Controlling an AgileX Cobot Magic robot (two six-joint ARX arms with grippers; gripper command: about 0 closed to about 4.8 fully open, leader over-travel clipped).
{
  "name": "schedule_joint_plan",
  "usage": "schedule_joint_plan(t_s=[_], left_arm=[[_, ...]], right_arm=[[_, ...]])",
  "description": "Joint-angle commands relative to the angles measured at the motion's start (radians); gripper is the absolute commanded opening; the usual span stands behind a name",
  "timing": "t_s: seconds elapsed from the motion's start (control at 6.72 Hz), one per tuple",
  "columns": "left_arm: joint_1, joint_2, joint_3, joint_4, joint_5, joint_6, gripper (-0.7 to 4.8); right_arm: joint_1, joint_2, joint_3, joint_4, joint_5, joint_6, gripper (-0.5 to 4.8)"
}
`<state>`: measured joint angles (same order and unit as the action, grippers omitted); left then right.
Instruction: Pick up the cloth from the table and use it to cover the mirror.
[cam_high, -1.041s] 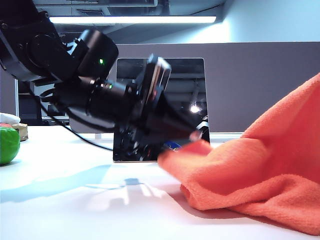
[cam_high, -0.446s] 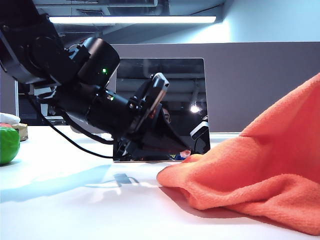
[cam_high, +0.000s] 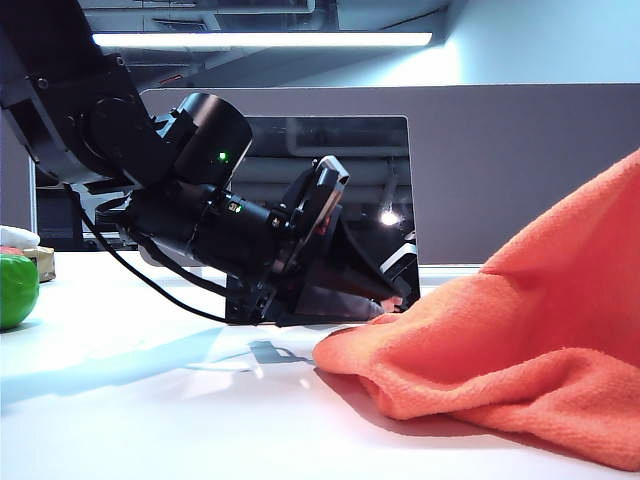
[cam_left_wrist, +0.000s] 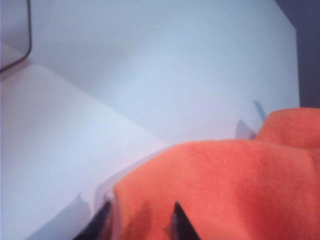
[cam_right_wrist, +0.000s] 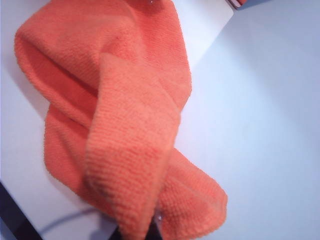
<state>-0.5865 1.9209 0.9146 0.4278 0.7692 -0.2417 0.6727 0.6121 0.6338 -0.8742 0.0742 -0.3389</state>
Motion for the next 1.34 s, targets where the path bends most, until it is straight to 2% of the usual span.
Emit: schedule_joint_plan(t_s=[0.15,0.74,1.19,1.34], left_arm=[[0.003,0.051,0.067,0.029,0.021,-0.069,2.19],[-0.011,0.082,0.073,0.007,0.066,-0.088,2.20],[-0.016,0.082,0.073,0.006,0.142,-0.090,2.20],[-0.016,0.082,0.073,0.006,0.204,-0.111,2.20]], right_arm=[[0.001,-0.001,0.002,0.007,-0.028,-0.002,-0.07],[0.001,-0.001,0.002,0.007,-0.028,-0.002,-0.07],[0.001,-0.001,0.002,0.007,-0.027,-0.002,-0.07],[0.001,-0.001,0.002,0.007,-0.027,-0.002,-0.07]])
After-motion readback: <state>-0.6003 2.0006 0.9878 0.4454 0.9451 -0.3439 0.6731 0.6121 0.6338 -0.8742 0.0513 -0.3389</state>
